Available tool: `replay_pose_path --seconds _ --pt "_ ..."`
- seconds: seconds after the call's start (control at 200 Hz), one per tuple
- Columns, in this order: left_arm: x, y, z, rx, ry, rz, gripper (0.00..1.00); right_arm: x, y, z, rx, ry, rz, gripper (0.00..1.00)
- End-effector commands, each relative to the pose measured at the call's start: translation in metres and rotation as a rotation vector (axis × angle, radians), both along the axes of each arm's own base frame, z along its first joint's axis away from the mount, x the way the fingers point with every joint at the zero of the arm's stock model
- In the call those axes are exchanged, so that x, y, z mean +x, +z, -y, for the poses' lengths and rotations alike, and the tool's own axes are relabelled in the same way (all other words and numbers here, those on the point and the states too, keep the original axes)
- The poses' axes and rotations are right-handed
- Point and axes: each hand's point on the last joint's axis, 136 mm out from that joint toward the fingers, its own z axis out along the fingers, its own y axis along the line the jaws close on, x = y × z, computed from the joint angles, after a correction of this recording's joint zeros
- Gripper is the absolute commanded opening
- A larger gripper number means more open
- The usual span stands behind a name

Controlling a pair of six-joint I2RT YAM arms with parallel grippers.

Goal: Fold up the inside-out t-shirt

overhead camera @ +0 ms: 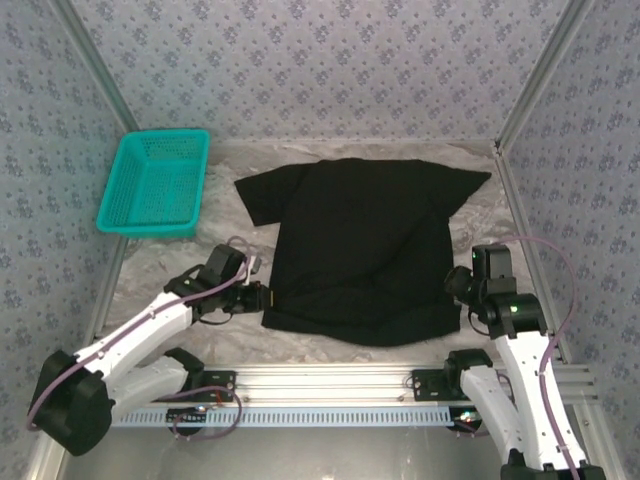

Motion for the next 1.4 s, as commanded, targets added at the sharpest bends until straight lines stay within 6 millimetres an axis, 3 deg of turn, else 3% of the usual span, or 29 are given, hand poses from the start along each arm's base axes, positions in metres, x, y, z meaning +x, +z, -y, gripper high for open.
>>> replay_pose_path --seconds 0.0,0.08,0.15,0.2,0.26,0.295,0.39,0.555,0.705,0.889,1.069,1.159,1.184,1.269,1.394 --pt "0.020 0.038 0.018 -0.048 -0.047 0.087 0.43 0.024 0.033 0.015 -0.072 -0.060 0.128 0.57" --pt "0.044 0.065 0.021 -0.033 -0.044 0.215 0.64 0.050 0.043 0.003 -0.065 0.010 0.186 0.63" --pt "0.079 0.089 0.020 -0.014 0.012 0.354 0.78 0.080 0.032 -0.021 0.000 0.098 0.177 0.64" --pt "0.109 0.107 0.021 -0.030 0.057 0.438 0.83 0.110 0.024 -0.046 0.075 0.167 0.191 0.64" --pt "0.152 0.115 0.012 -0.023 0.168 0.471 0.84 0.136 0.008 -0.078 0.129 0.263 0.163 0.64" --pt "0.179 0.110 0.002 -0.012 0.237 0.458 0.83 0.147 -0.002 -0.095 0.120 0.315 0.133 0.63" --pt "0.240 0.078 -0.020 0.075 0.333 0.395 0.78 0.168 -0.025 -0.115 0.082 0.372 0.045 0.63" --pt "0.305 0.017 -0.019 0.186 0.302 0.282 0.75 0.171 -0.069 -0.116 0.123 0.343 -0.091 0.62" --pt "0.331 -0.018 -0.017 0.177 0.297 0.210 0.74 0.169 -0.104 -0.102 0.146 0.284 -0.197 0.62" --pt "0.345 -0.060 -0.051 0.194 0.370 0.114 0.74 0.185 -0.130 -0.079 0.150 0.217 -0.259 0.61" --pt "0.345 -0.086 -0.089 0.213 0.440 0.042 0.73 0.209 -0.147 -0.076 0.158 0.193 -0.281 0.60" --pt "0.349 -0.086 -0.109 0.212 0.486 0.033 0.73 0.223 -0.156 -0.081 0.157 0.207 -0.298 0.59" --pt "0.351 -0.085 -0.114 0.206 0.499 0.035 0.73 0.236 -0.151 -0.083 0.160 0.214 -0.279 0.59" --pt "0.363 -0.070 -0.124 0.175 0.528 0.062 0.73 0.252 -0.151 -0.093 0.176 0.238 -0.280 0.59" --pt "0.390 -0.035 -0.113 0.106 0.492 0.130 0.75 0.268 -0.133 -0.109 0.162 0.316 -0.247 0.60"
